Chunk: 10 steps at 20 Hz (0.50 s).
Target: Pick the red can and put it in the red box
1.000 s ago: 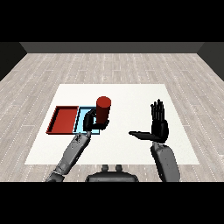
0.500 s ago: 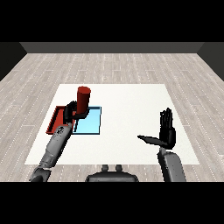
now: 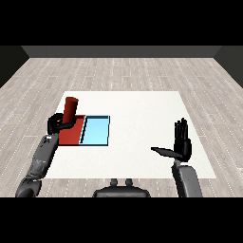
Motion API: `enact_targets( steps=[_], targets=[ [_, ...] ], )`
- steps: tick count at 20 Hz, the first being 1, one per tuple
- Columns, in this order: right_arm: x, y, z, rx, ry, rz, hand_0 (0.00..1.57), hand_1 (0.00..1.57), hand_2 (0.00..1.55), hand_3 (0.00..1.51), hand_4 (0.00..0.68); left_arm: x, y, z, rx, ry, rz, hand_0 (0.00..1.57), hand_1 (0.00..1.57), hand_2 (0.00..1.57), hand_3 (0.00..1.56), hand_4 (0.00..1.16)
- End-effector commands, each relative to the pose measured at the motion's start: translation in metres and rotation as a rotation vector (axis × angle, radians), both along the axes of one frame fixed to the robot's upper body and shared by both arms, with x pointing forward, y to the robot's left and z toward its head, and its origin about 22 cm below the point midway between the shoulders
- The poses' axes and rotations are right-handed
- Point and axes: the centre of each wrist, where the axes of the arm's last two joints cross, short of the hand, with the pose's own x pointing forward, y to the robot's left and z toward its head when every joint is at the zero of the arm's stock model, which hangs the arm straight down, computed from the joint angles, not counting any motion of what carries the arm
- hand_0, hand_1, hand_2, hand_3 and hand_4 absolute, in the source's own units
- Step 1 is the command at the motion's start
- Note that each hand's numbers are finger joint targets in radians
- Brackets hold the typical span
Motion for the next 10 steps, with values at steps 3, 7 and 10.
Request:
enact_targets(
  steps=[3, 7, 10],
  targets=[
    [0.016, 0.022, -0.015, -0.027, -0.007, 0.028, 0.0, 0.0, 0.0, 0.0, 0.0, -0.008, 0.044, -0.031, 0.008, 0.155, 0.099, 1.57, 1.57, 1.5, 1.42, 1.04],
    [0.025, 0.016, -0.017, -0.115, 0.016, -0.007, 0.0, 0.0, 0.0, 0.0, 0.0, 0.003, 0.024, -0.044, 0.072, 0.277, 0.094, 1.56, 1.56, 1.49, 1.36, 0.96],
    [0.029, 0.026, -0.034, -0.108, 0.033, -0.022, 0.0, 0.0, 0.0, 0.0, 0.0, -0.015, 0.006, -0.083, 0.064, 0.33, 0.095, 0.83, 0.83, 0.86, 0.93, 0.82]
  ],
)
